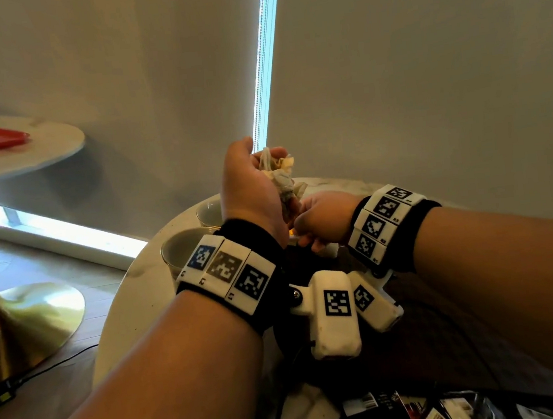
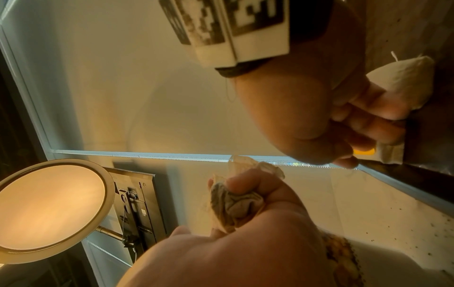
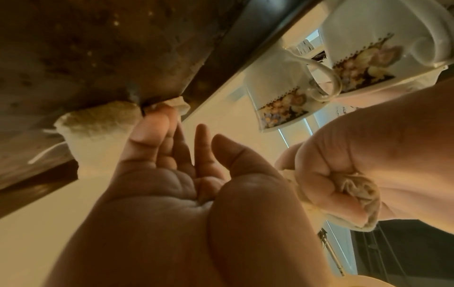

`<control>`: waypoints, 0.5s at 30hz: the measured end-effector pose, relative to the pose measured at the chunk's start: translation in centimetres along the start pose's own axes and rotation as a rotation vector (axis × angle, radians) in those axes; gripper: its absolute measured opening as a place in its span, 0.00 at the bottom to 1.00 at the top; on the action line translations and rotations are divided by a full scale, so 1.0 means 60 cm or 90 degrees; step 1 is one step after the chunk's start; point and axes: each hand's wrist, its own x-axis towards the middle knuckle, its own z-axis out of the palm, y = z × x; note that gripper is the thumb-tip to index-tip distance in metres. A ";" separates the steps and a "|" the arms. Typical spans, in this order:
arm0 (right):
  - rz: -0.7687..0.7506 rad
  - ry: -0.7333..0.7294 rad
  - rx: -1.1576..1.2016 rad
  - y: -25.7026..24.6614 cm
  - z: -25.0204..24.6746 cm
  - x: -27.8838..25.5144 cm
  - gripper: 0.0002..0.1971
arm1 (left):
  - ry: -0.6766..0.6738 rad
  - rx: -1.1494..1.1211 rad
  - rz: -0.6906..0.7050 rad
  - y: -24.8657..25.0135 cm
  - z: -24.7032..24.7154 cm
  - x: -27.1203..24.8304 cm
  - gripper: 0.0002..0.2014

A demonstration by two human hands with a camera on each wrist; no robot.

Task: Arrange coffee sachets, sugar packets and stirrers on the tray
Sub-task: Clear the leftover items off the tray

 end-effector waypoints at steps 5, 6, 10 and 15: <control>-0.067 0.108 0.122 0.005 -0.031 -0.017 0.03 | -0.035 0.021 -0.061 0.002 -0.001 -0.002 0.26; -0.091 0.138 0.160 0.008 -0.037 -0.018 0.02 | -0.046 0.023 -0.077 0.000 -0.001 0.001 0.28; -0.118 0.150 0.379 0.016 -0.056 -0.029 0.08 | -0.085 0.078 -0.155 -0.008 -0.002 0.006 0.30; -0.124 0.148 0.358 0.026 -0.053 -0.053 0.11 | -0.114 0.120 -0.177 -0.009 0.004 -0.006 0.23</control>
